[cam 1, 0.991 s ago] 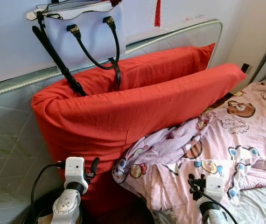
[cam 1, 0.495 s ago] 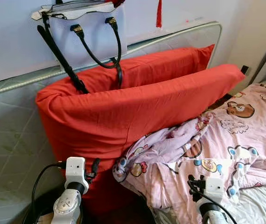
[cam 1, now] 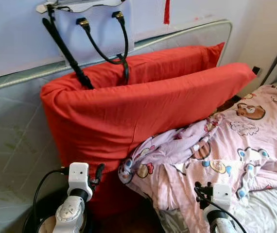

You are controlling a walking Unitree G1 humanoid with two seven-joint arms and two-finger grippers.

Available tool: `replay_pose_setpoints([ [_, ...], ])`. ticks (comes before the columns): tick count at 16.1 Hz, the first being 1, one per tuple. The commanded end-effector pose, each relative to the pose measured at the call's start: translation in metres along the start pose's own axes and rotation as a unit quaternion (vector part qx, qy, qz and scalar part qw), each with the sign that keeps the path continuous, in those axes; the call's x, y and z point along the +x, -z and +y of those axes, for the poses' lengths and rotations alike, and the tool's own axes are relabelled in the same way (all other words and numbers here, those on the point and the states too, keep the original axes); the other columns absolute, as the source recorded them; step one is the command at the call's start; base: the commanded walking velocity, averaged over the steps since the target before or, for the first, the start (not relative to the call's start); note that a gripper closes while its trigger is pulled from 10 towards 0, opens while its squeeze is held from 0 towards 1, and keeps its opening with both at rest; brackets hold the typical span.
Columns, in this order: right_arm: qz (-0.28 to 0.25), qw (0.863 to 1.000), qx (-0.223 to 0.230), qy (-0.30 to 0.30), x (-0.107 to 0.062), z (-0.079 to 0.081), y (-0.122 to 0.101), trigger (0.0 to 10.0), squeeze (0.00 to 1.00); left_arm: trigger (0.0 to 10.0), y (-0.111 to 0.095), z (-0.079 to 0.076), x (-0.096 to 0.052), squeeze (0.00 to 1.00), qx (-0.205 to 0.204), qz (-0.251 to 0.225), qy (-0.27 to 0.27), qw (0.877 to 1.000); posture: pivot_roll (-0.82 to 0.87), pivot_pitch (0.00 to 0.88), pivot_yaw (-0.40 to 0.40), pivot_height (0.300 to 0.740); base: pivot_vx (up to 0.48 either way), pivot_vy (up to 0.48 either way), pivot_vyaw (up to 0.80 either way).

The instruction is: Clean up the room

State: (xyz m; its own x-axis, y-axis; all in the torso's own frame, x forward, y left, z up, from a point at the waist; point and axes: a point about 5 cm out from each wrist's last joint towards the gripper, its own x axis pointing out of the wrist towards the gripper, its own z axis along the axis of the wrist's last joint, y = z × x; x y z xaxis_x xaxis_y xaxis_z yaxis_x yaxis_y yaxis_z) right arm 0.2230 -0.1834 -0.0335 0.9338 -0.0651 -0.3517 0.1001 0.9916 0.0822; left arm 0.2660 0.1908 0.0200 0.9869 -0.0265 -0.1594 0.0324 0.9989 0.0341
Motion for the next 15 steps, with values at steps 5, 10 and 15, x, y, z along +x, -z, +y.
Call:
replay_pose_setpoints([
  [5, 0.019, 1.000, -0.002, -0.006, 0.0000, 0.0024, 0.0048, 10.0, 0.00, 10.0, -0.0001, -0.0005, 0.0002, 0.00, -0.002, 0.004, 0.000, 1.000, -0.03, 0.000, 0.013, 0.671, 0.000, 0.000, 0.00],
  [10, 0.026, 1.000, 0.008, -0.015, 0.0002, 0.0056, 0.0069, 10.0, 0.00, 10.0, -0.0005, 0.0002, 0.0008, 0.00, -0.002, 0.005, 0.000, 1.000, -0.03, 0.000, 0.017, 0.643, 0.000, 0.000, 0.00],
  [15, 0.032, 0.999, 0.011, -0.019, 0.0004, 0.0066, 0.0085, 10.0, 0.00, 10.0, -0.0017, -0.0009, 0.0019, 0.00, -0.002, 0.005, 0.004, 1.000, -0.02, 0.000, 0.022, 0.643, 0.000, 0.000, 0.00],
])
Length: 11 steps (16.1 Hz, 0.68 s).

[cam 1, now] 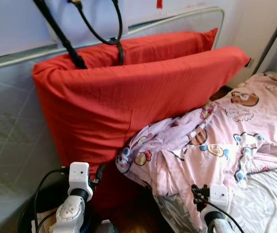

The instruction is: Clean up the room

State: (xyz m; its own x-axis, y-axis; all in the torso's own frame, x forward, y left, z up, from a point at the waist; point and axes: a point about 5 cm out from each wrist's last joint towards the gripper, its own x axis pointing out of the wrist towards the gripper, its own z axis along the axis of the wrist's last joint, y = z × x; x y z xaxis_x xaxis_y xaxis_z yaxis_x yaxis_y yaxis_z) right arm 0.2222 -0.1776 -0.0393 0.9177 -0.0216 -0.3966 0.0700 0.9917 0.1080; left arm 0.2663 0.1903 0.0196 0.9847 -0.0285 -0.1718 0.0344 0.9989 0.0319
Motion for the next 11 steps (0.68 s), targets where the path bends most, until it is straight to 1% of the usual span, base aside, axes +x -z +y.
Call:
replay_pose_setpoints([
  [1, 0.007, 1.000, 0.005, -0.001, -0.0005, 0.0015, 0.0029, 10.0, 0.00, 10.0, -0.0026, -0.0010, 0.0020, 0.00, -0.002, -0.002, 0.003, 1.000, -0.02, 0.000, 0.023, 0.643, 0.000, 0.000, 0.00],
  [4, 0.011, 1.000, 0.008, -0.004, -0.0007, 0.0026, 0.0043, 10.0, 0.00, 10.0, -0.0042, -0.0036, 0.0034, 0.00, -0.003, -0.003, 0.009, 1.000, -0.02, 0.000, 0.022, 0.643, 0.000, 0.000, 0.00],
  [11, 0.018, 1.000, 0.011, -0.011, 0.0001, 0.0039, 0.0058, 10.0, 0.00, 10.0, -0.0034, -0.0035, 0.0025, 0.00, -0.011, 0.001, 0.009, 1.000, -0.01, 0.000, 0.015, 0.643, 0.000, 0.000, 0.00],
])
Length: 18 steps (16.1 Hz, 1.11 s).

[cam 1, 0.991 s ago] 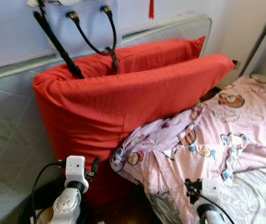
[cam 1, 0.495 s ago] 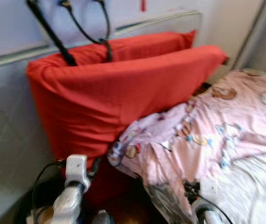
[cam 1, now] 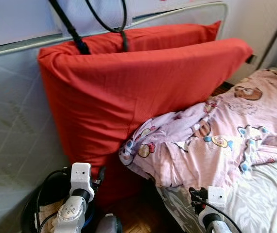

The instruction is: Clean up the room

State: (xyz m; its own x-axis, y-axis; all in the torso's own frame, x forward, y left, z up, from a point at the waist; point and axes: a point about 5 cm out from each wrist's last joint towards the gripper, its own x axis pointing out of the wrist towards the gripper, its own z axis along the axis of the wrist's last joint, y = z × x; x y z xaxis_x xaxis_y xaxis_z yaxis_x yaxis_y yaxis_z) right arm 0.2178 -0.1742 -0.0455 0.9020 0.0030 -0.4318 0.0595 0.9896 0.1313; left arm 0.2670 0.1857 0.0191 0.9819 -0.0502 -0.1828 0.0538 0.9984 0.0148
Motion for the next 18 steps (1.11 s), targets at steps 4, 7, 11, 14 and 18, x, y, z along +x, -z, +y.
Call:
replay_pose_setpoints([
  [4, -0.005, 1.000, 0.003, 0.002, 0.004, 0.001, -0.005, 10.0, 0.00, 10.0, -0.003, 0.001, 0.002, 0.00, -0.005, 0.000, -0.003, 1.000, -0.01, 0.000, 0.012, 0.643, 0.205, 0.000, 0.00],
  [7, -0.004, 1.000, 0.002, 0.004, 0.004, 0.000, -0.005, 10.0, 0.00, 10.0, -0.003, 0.001, 0.002, 0.00, -0.008, -0.003, -0.002, 1.000, -0.01, 0.000, 0.010, 0.643, 0.303, 0.000, 0.00],
  [11, 0.018, 1.000, 0.005, 0.014, 0.003, -0.004, 0.001, 10.0, 0.00, 10.0, -0.003, 0.001, 0.001, 0.00, -0.007, -0.002, 0.000, 1.000, -0.01, 0.000, 0.011, 0.643, 0.337, 0.000, -0.15],
  [14, 0.018, 1.000, 0.005, 0.017, 0.002, -0.007, 0.002, 10.0, 0.00, 10.0, -0.003, 0.002, 0.001, 0.00, -0.007, -0.004, -0.001, 1.000, -0.01, 0.000, 0.011, 0.643, 0.349, 0.000, -0.38],
  [18, 0.057, 0.998, 0.019, 0.030, 0.003, -0.009, 0.007, 10.0, 0.00, 10.0, -0.004, 0.002, 0.000, 0.00, -0.005, -0.004, -0.001, 1.000, -0.01, 0.000, 0.017, 0.643, 0.072, 0.000, 0.00],
])
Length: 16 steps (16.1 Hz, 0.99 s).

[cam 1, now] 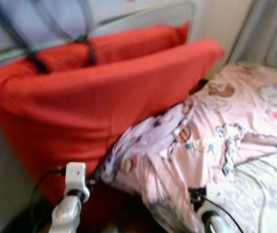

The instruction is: Clean up the room

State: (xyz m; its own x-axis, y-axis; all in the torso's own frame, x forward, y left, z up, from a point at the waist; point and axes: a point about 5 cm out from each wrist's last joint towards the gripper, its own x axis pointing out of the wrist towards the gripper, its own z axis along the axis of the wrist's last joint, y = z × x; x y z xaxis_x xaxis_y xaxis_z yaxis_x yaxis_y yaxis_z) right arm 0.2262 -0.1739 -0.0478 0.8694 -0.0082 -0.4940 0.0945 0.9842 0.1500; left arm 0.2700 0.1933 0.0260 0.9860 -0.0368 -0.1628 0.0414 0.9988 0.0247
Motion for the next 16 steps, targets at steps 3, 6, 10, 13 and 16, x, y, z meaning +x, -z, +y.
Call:
replay_pose_setpoints([
  [3, 0.039, 0.997, 0.047, 0.037, -0.002, -0.011, 0.009, 10.0, 0.55, 10.0, -0.001, -0.007, -0.004, 0.00, -0.009, -0.004, 0.008, 1.000, 0.01, 0.002, 0.014, 0.643, 0.000, 0.000, 0.00],
  [6, 0.055, 0.993, 0.088, 0.047, 0.006, -0.008, 0.001, 10.0, 1.00, 10.0, -0.012, -0.004, -0.002, 0.00, -0.006, -0.021, 0.007, 1.000, 0.03, 0.033, 0.013, 0.643, 0.000, 0.000, 0.00],
  [10, 0.054, 0.988, 0.132, 0.066, 0.014, -0.006, -0.011, 10.0, 1.00, 10.0, -0.029, -0.001, -0.007, 0.00, 0.008, -0.050, 0.012, 0.999, 0.07, 0.088, 0.012, 0.643, 0.000, 0.000, 0.00],
  [13, 0.053, 0.988, 0.128, 0.071, 0.018, -0.002, -0.017, 10.0, 1.00, 10.0, -0.038, 0.003, -0.020, 0.00, 0.009, -0.057, 0.007, 0.998, 0.10, 0.139, 0.009, 0.643, 0.000, 0.000, 0.00],
  [16, 0.063, 0.989, 0.117, 0.064, 0.018, 0.001, -0.015, 10.0, 0.45, 10.0, -0.033, 0.002, -0.032, 0.00, 0.011, -0.040, 0.014, 0.999, 0.12, 0.195, 0.003, 0.643, 0.000, 0.000, 0.00],
])
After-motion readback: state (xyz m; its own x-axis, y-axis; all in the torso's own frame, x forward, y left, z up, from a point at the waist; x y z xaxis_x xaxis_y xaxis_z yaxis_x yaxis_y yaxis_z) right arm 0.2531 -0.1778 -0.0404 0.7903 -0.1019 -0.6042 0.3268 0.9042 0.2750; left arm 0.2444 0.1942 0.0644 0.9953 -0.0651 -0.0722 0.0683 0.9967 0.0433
